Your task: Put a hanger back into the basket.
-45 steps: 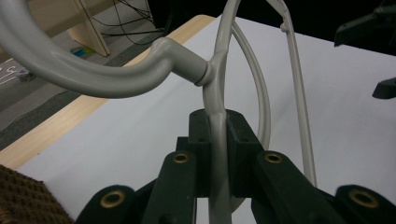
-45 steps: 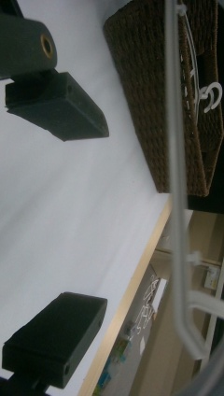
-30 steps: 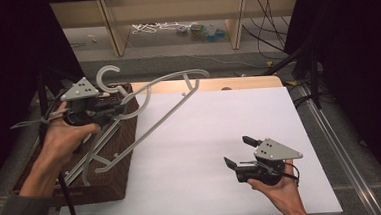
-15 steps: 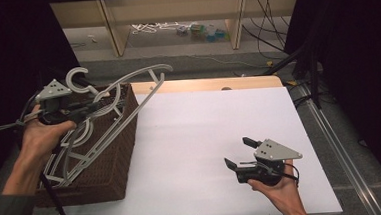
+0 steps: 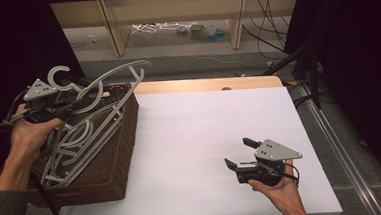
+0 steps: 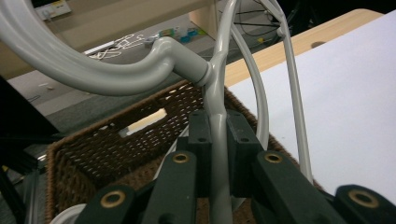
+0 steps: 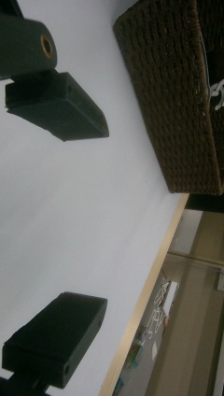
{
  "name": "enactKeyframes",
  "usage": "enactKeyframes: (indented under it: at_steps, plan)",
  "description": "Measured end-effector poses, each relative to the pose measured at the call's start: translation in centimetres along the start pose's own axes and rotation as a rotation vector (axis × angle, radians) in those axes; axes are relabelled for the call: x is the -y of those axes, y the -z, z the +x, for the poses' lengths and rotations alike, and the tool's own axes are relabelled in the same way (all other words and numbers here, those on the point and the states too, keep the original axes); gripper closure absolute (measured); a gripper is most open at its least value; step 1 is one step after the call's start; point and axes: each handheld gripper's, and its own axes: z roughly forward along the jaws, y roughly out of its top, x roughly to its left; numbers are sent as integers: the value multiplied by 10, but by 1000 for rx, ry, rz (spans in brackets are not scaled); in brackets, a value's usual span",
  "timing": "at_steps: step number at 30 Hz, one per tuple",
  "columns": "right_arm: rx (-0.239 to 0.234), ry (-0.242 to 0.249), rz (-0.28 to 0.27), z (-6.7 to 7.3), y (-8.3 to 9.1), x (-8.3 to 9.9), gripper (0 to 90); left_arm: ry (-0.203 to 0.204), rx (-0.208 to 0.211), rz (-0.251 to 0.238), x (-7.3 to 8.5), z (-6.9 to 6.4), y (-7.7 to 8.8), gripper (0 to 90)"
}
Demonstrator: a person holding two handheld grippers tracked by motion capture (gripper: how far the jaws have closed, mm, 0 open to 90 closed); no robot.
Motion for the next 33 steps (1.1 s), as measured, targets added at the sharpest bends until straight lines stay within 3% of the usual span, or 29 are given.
enactKeyframes:
  at_steps: [13, 27, 33]
  plan:
    - [-11, 0, 8, 0, -1, 1, 163, -6, -77, 17, 33, 26, 1, 820]
    - [-12, -1, 5, 0, -2, 2, 163, -11, -80, 37, 64, 40, 2, 820]
    - [-13, -3, 7, -1, -1, 1, 163, -15, -87, 72, 75, 48, 3, 820]
